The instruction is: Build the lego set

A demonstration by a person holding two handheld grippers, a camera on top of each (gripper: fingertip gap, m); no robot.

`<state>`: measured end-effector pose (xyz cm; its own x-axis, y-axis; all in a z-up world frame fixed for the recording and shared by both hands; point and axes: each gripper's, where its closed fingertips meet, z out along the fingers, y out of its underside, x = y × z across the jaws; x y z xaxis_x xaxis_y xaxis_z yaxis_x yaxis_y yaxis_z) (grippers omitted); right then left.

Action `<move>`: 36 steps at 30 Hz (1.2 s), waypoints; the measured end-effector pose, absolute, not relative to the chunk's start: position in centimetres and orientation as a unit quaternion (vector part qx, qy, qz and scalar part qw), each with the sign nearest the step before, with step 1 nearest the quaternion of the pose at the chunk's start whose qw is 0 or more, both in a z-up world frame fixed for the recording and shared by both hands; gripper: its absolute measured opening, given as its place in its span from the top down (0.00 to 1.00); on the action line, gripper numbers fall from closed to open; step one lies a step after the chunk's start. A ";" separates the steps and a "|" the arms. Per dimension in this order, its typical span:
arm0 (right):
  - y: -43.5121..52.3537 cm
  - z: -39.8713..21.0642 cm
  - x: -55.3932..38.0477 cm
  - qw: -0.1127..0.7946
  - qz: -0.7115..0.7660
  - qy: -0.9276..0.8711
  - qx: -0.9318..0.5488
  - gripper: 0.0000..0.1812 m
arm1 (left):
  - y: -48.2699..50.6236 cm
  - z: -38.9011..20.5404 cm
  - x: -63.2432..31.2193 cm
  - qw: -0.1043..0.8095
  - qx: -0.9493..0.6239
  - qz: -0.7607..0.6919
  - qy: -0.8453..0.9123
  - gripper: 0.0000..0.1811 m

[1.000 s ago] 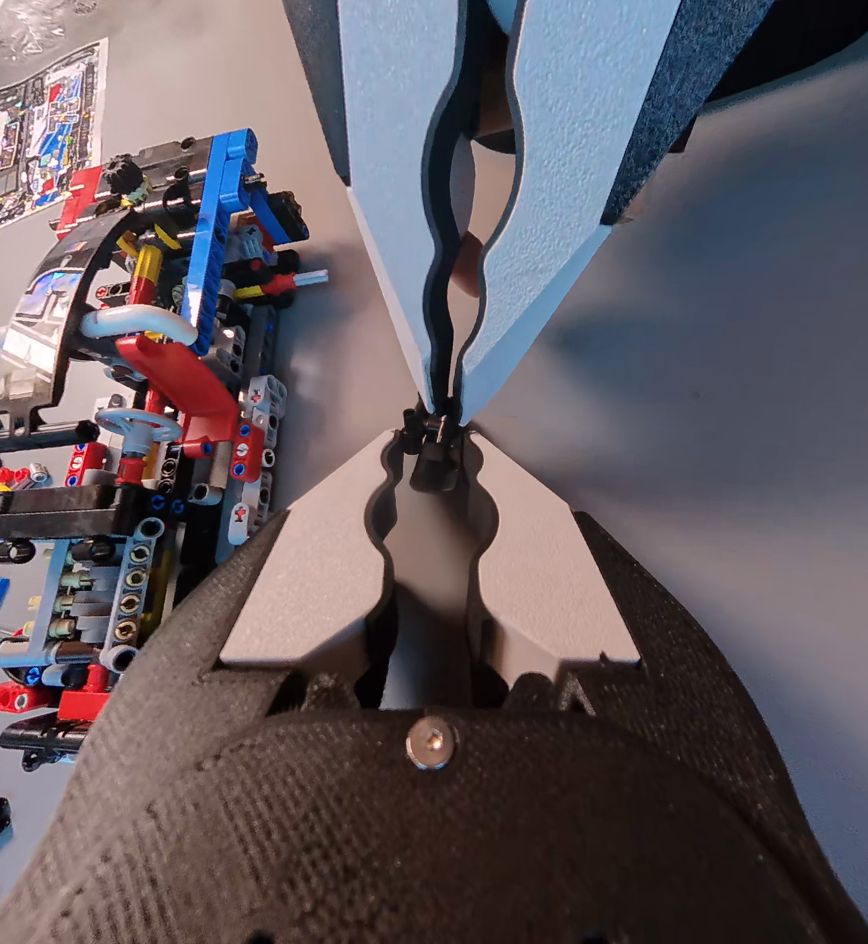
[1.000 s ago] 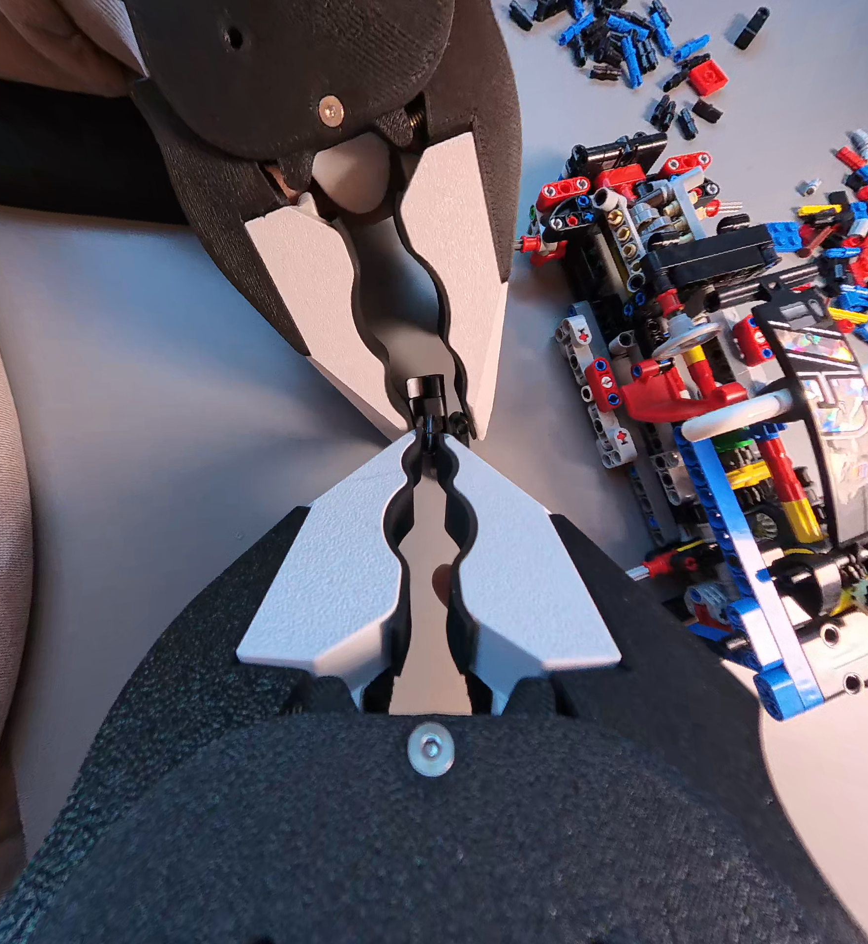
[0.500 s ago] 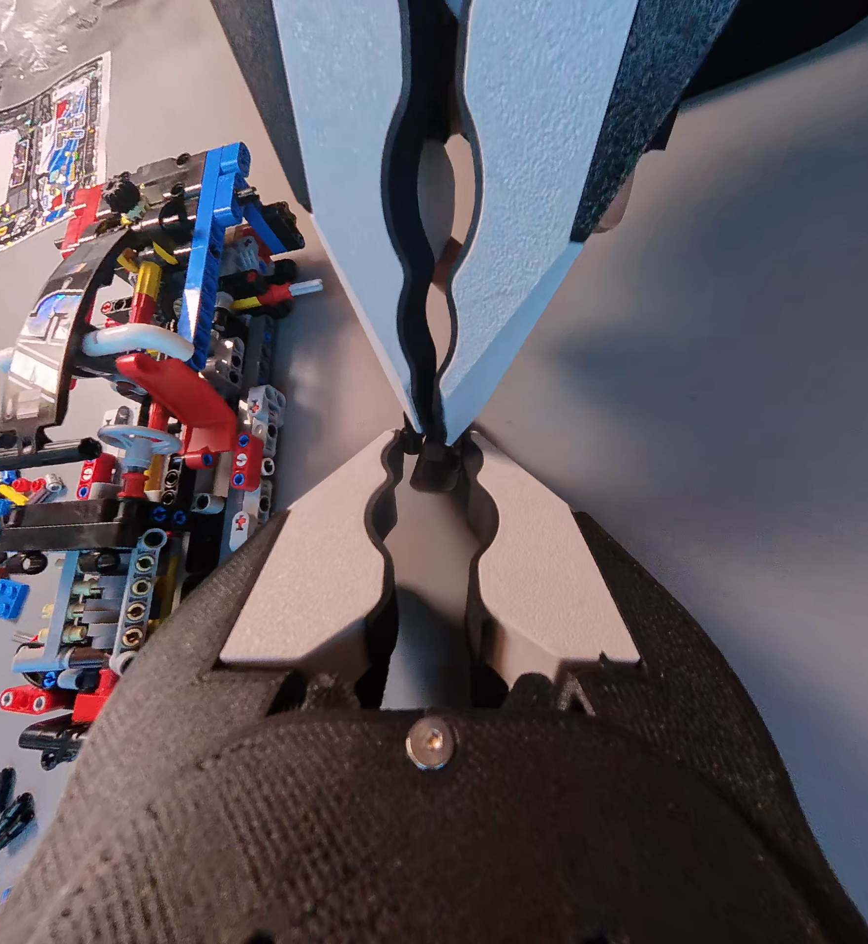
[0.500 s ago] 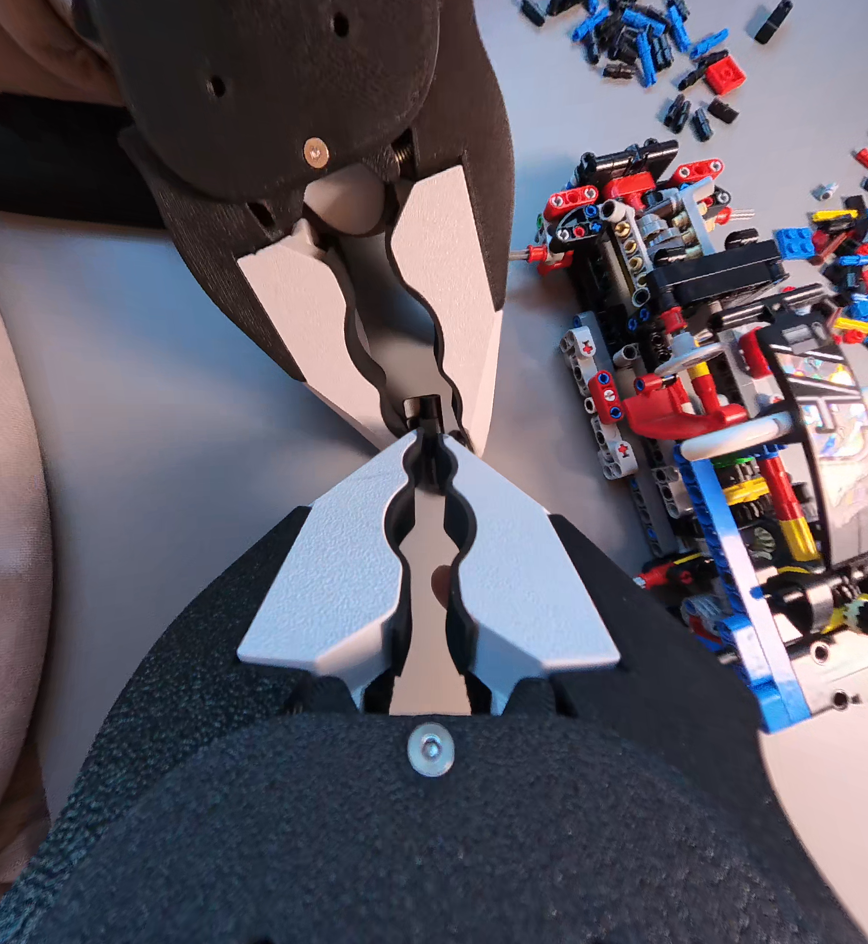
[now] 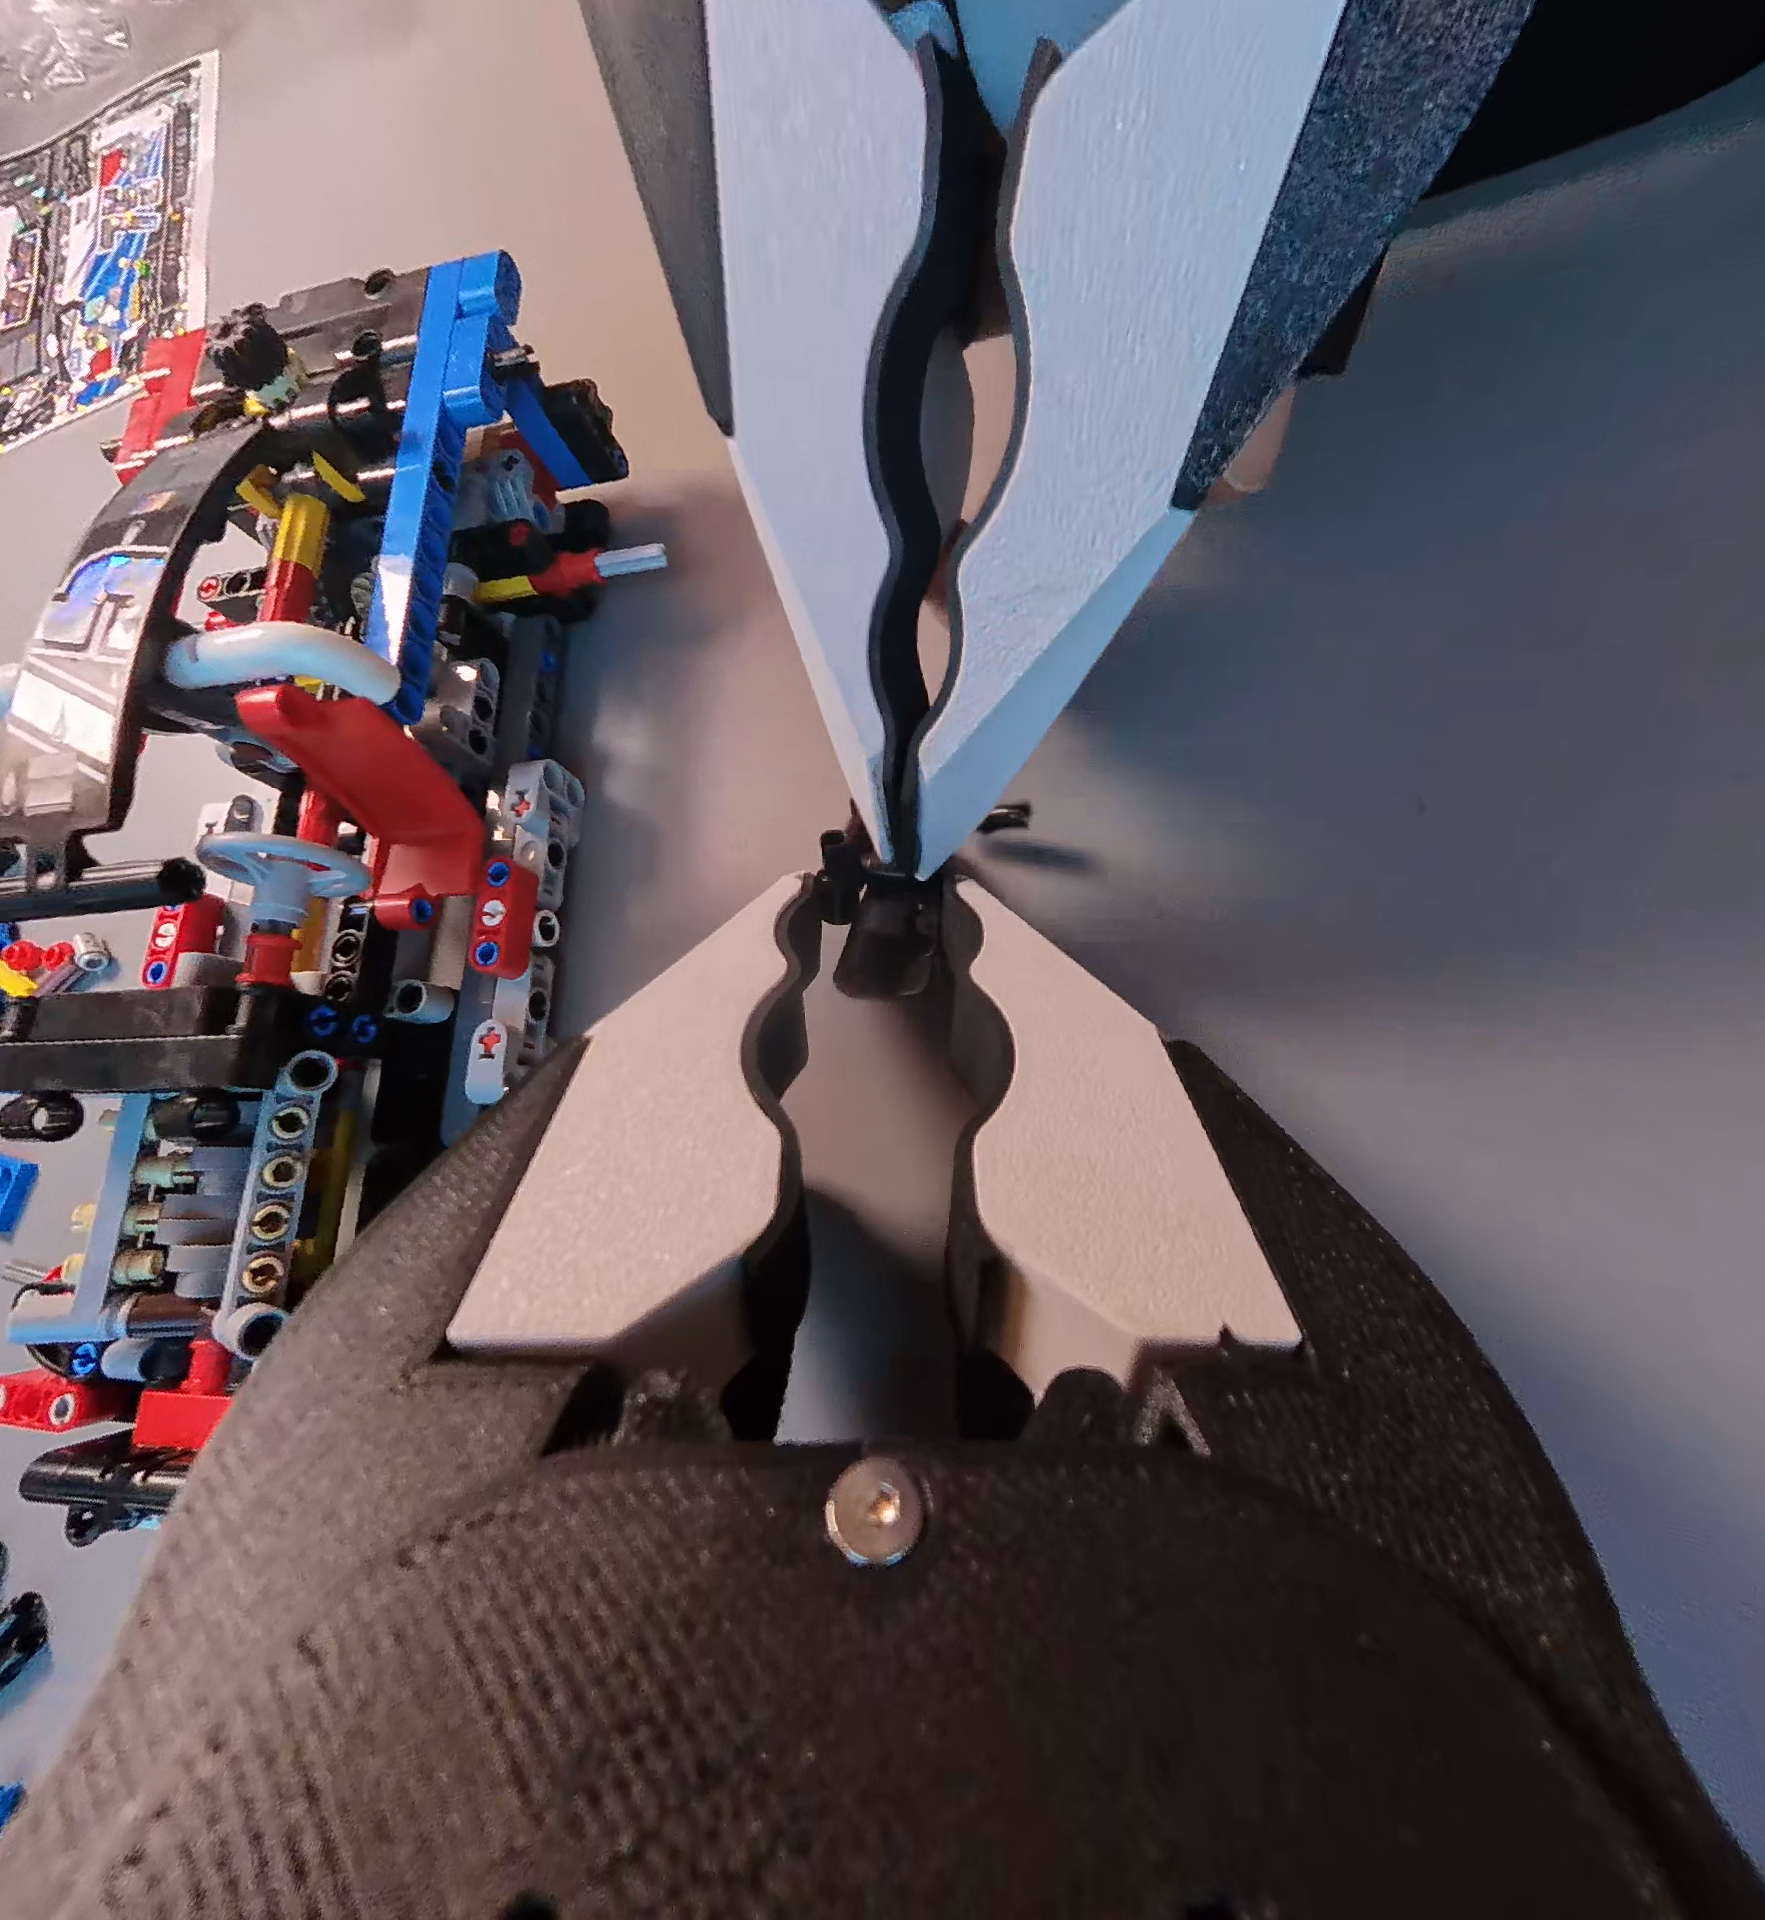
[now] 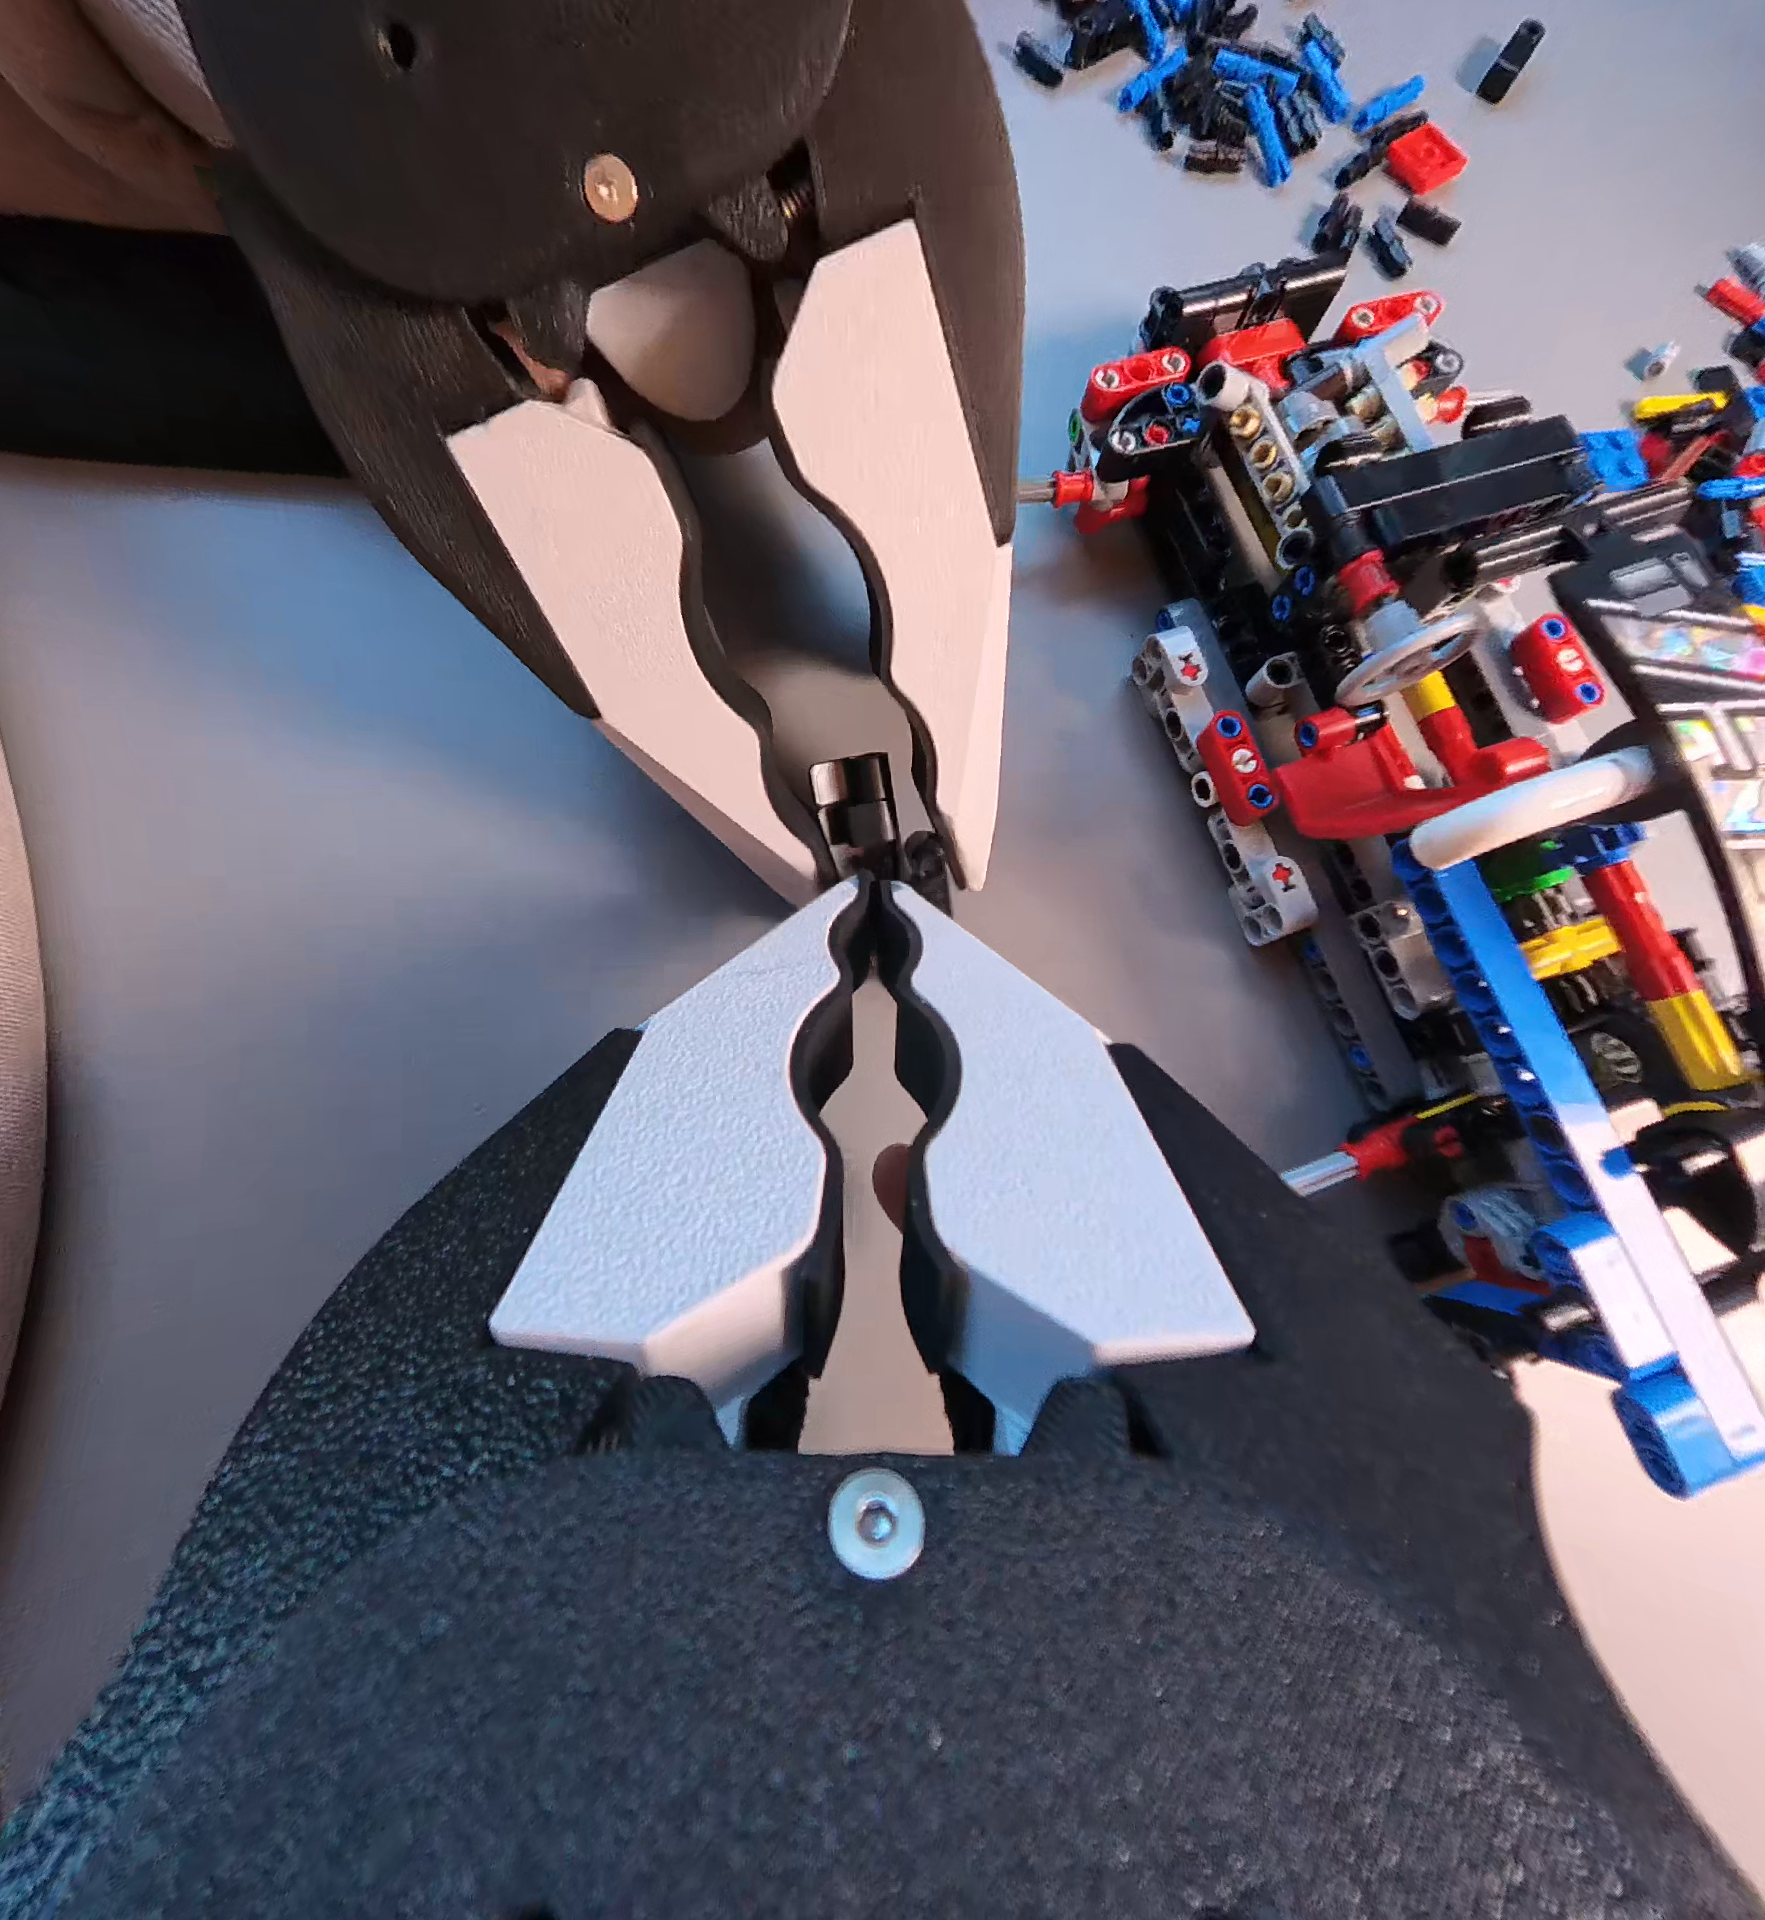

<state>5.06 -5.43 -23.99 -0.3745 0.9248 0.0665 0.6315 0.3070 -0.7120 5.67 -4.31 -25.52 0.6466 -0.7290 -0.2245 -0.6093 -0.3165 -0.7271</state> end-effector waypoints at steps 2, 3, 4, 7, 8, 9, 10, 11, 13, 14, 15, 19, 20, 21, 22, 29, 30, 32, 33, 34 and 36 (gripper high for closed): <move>-5.7 -23.9 5.0 0.243 0.321 -0.764 -0.504 1.00 | -4.3 -25.5 5.7 0.413 -0.808 -0.077 0.413 0.89; -5.6 -23.9 5.0 0.243 0.324 -0.761 -0.506 1.00 | -4.3 -25.5 5.7 0.413 -0.809 -0.078 0.412 0.89; -5.6 -24.0 5.0 0.243 0.325 -0.760 -0.507 1.00 | -4.3 -25.5 5.7 0.413 -0.809 -0.079 0.411 0.89; -5.2 -23.7 5.0 0.249 0.334 -0.752 -0.510 1.00 | -4.3 -25.6 5.6 0.412 -0.811 -0.086 0.408 0.89; -5.0 -23.5 5.2 0.248 0.341 -0.748 -0.513 0.99 | -4.3 -25.6 5.6 0.412 -0.811 -0.086 0.407 0.89; -4.7 -23.3 5.5 0.245 0.344 -0.744 -0.518 0.98 | -4.3 -25.6 5.6 0.412 -0.810 -0.087 0.407 0.89; -4.4 -23.2 6.0 0.238 0.343 -0.745 -0.520 0.97 | -4.3 -25.6 5.6 0.413 -0.810 -0.087 0.408 0.89; -4.4 -23.4 6.7 0.222 0.337 -0.753 -0.520 0.94 | -4.4 -25.6 5.6 0.413 -0.809 -0.088 0.409 0.89; -4.2 -24.0 8.3 0.207 0.309 -0.775 -0.510 0.89 | -4.4 -25.6 5.8 0.414 -0.807 -0.092 0.411 0.89; -4.1 -24.3 8.9 0.204 0.298 -0.788 -0.499 0.87 | -4.5 -25.6 5.8 0.414 -0.806 -0.095 0.412 0.89; -4.0 -24.7 9.3 0.199 0.287 -0.796 -0.494 0.86 | -4.5 -25.6 5.9 0.414 -0.805 -0.099 0.412 0.89; -3.8 -25.7 8.7 0.195 0.270 -0.802 -0.495 0.87 | -4.5 -25.6 6.0 0.414 -0.805 -0.101 0.413 0.89; -3.5 -25.8 8.3 0.203 0.262 -0.802 -0.497 0.88 | -4.5 -25.6 6.0 0.415 -0.805 -0.099 0.413 0.89; -3.3 -25.8 8.0 0.204 0.259 -0.801 -0.500 0.90 | -4.5 -25.6 6.0 0.415 -0.804 -0.097 0.414 0.89; -3.2 -25.9 7.8 0.196 0.259 -0.800 -0.505 0.90 | -4.5 -25.6 6.0 0.415 -0.805 -0.095 0.414 0.89; -2.8 -26.0 7.0 0.188 0.258 -0.794 -0.517 0.98 | -4.4 -25.6 5.8 0.414 -0.808 -0.100 0.407 0.89; -2.8 -26.0 6.9 0.190 0.259 -0.795 -0.514 0.99 | -4.4 -25.6 5.7 0.413 -0.809 -0.100 0.406 0.89; -2.5 -26.0 6.9 0.203 0.247 -0.801 -0.507 0.99 | -4.5 -25.6 5.6 0.410 -0.811 -0.101 0.405 0.89; -2.6 -25.8 7.0 0.209 0.242 -0.810 -0.492 0.99 | -4.5 -25.6 5.6 0.408 -0.812 -0.102 0.404 0.89; -2.8 -25.4 6.9 0.213 0.240 -0.817 -0.479 0.99 | -4.5 -25.6 5.6 0.406 -0.813 -0.103 0.404 0.89; -3.4 -24.5 6.9 0.213 0.229 -0.836 -0.451 0.99 | -4.5 -25.6 5.7 0.403 -0.815 -0.105 0.403 0.89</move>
